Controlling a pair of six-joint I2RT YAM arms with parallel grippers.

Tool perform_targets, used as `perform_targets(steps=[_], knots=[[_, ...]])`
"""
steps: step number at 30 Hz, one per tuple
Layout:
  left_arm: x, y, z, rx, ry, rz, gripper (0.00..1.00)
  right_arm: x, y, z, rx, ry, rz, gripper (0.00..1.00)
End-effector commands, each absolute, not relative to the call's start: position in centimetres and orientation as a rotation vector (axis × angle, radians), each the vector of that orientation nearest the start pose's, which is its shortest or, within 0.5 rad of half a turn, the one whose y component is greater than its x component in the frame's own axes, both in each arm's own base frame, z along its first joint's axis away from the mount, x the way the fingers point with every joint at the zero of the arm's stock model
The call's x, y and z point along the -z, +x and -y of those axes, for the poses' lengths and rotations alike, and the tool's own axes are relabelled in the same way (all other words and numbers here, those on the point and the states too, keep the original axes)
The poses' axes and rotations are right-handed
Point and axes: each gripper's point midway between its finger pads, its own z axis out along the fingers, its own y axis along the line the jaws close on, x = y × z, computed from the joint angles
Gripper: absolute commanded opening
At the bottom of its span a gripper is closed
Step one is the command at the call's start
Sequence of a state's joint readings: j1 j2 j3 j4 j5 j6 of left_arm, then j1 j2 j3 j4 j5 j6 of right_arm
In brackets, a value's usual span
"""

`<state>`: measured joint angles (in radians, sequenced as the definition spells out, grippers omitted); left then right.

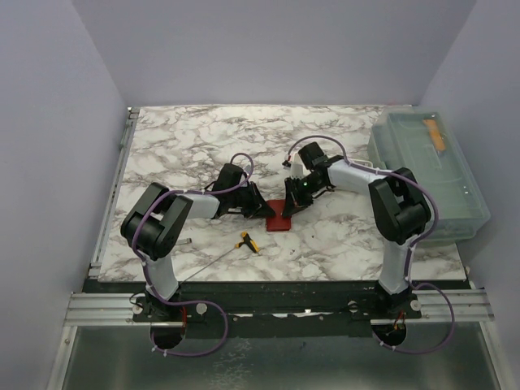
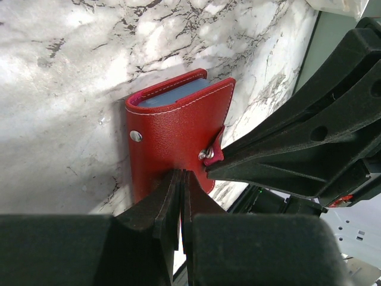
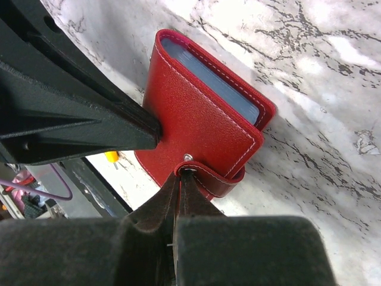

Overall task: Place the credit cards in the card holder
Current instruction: Close the card holder at the center of the board.

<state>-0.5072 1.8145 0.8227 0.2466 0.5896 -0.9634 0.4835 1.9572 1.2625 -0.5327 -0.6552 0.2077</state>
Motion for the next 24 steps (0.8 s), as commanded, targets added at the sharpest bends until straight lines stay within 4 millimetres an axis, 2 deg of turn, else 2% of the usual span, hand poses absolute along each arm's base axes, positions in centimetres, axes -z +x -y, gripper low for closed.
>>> perform_targets(steps=[1, 7, 11, 17, 22, 24], knots=[[-4.1, 27.9, 30.8, 1.329, -0.209, -2.626, 0.09, -1.4, 28.4, -27.2, -0.905, -0.548, -2.901, 0.0], [-4.0, 27.8, 31.0, 1.333, -0.2, -2.629, 0.09, -0.4, 29.0, -27.1, -0.823, -0.468, -3.0, 0.0], [-3.8, 27.5, 31.0, 1.331, -0.193, -2.636, 0.08, 1.4, 28.7, -26.9, -0.778, -0.423, -3.113, 0.0], [-3.8, 27.3, 31.0, 1.329, -0.184, -2.636, 0.08, 4.3, 28.6, -25.3, -0.55, -0.355, -3.247, 0.0], [-3.9, 27.3, 31.0, 1.331, -0.161, -2.634, 0.08, 5.6, 28.3, -24.8, -0.418, -0.349, -3.308, 0.0], [-4.1, 27.3, 31.0, 1.326, -0.143, -2.633, 0.1, 6.3, 28.8, -24.2, -0.336, -0.35, -3.315, 0.01]])
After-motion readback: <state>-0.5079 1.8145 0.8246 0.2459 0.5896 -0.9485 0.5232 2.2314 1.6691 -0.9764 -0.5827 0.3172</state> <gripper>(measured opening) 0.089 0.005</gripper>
